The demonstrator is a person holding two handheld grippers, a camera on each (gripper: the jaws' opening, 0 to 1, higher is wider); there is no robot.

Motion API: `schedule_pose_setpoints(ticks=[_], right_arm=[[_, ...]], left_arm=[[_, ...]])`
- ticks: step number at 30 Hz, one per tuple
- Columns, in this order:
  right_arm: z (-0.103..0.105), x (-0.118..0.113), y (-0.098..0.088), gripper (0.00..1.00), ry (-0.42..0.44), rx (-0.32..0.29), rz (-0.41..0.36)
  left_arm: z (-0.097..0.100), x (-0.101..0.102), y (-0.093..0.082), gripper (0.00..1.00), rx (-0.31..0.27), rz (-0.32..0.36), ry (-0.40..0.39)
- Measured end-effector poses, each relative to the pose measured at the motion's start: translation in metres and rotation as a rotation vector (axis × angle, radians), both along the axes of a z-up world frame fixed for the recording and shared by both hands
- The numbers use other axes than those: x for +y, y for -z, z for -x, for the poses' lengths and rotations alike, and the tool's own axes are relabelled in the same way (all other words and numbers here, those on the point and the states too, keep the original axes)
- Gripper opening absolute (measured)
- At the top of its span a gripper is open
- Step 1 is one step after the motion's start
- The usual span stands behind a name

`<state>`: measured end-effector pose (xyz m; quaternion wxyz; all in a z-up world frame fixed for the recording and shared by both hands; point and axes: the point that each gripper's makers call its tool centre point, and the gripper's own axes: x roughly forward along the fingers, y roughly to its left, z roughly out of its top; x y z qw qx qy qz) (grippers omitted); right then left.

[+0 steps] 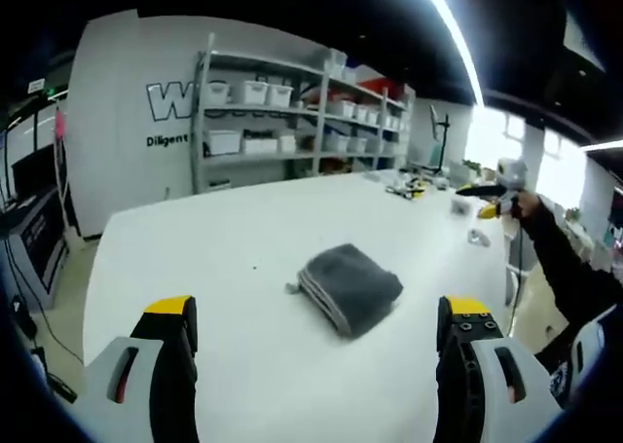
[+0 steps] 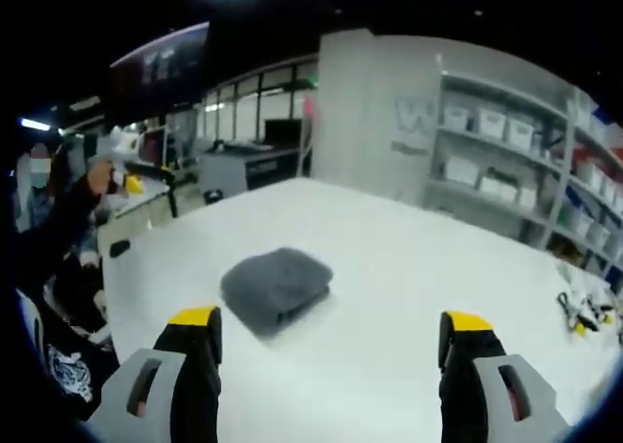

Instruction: Open the folded towel by lifting each exposed corner and separating the folded layers until the towel lies flat within the target outline without major curled edges

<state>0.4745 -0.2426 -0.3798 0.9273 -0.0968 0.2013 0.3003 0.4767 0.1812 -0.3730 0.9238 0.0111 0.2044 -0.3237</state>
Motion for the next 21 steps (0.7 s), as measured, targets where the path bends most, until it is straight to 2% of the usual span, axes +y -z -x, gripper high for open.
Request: schedule_pose_setpoints(ticks=[9,13,16,18,21], right_arm=[[-0.019,0.005,-0.003,0.94,-0.011,0.027,0.026],[-0.034,-0.002,-0.004,0.94,0.010,0.036,0.038],[-0.037,-0.002,-0.005,0.94,0.015,0.039,0.040],[-0.037,0.000,-0.005,0.94,0.013,0.042,0.040],[-0.038,0.004,-0.005,0.94,0.005,0.042,0.043]], left_arm=[[-0.011,-0.016,0.000,1.00,0.034,-0.012,0.063],[-0.017,-0.022,-0.002,1.00,0.033,-0.024,0.074],[-0.021,-0.024,-0.003,1.00,0.027,-0.032,0.074],[-0.019,-0.027,0.000,1.00,0.016,-0.048,0.067],[-0.026,-0.028,0.005,1.00,0.025,-0.058,0.070]])
